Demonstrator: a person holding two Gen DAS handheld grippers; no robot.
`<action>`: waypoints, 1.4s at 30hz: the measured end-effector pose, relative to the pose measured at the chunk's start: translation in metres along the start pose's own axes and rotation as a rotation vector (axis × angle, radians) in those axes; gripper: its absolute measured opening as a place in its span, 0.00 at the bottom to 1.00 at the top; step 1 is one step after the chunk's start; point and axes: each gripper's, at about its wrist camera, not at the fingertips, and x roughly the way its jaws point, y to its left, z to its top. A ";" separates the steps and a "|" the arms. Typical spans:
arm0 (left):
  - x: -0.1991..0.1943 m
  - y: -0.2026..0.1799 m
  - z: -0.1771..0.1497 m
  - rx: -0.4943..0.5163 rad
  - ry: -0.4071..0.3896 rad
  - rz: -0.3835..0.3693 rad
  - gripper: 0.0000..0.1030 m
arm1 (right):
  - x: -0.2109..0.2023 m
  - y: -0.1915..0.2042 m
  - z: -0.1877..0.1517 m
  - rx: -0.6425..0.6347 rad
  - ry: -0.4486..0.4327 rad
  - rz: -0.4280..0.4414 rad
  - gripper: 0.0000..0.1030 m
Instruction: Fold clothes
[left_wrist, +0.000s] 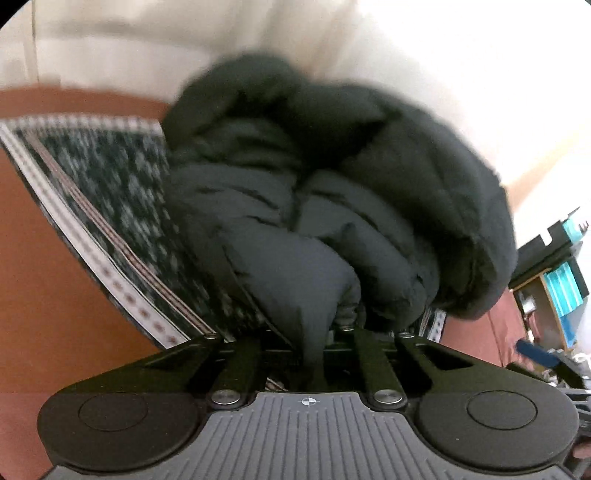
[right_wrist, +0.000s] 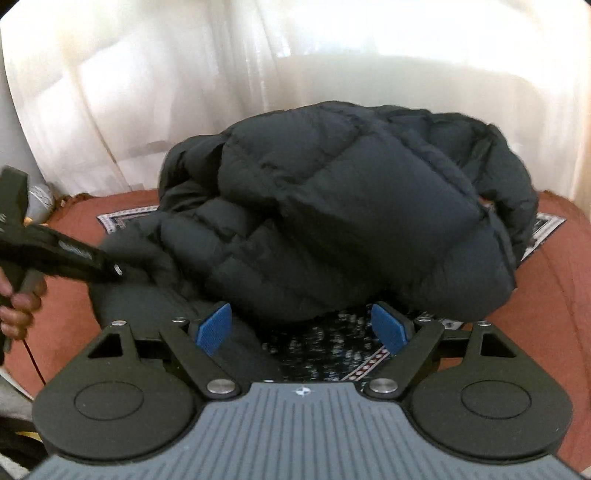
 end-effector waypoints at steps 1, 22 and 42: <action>-0.011 0.002 0.009 0.016 -0.018 0.004 0.02 | 0.001 0.000 -0.001 0.011 0.007 0.015 0.83; -0.040 0.146 0.088 0.081 -0.045 0.337 0.43 | 0.035 0.086 -0.008 0.008 0.107 0.132 0.83; -0.085 0.122 -0.048 -0.030 0.182 0.144 0.75 | 0.091 0.094 0.000 -0.032 0.252 0.049 0.83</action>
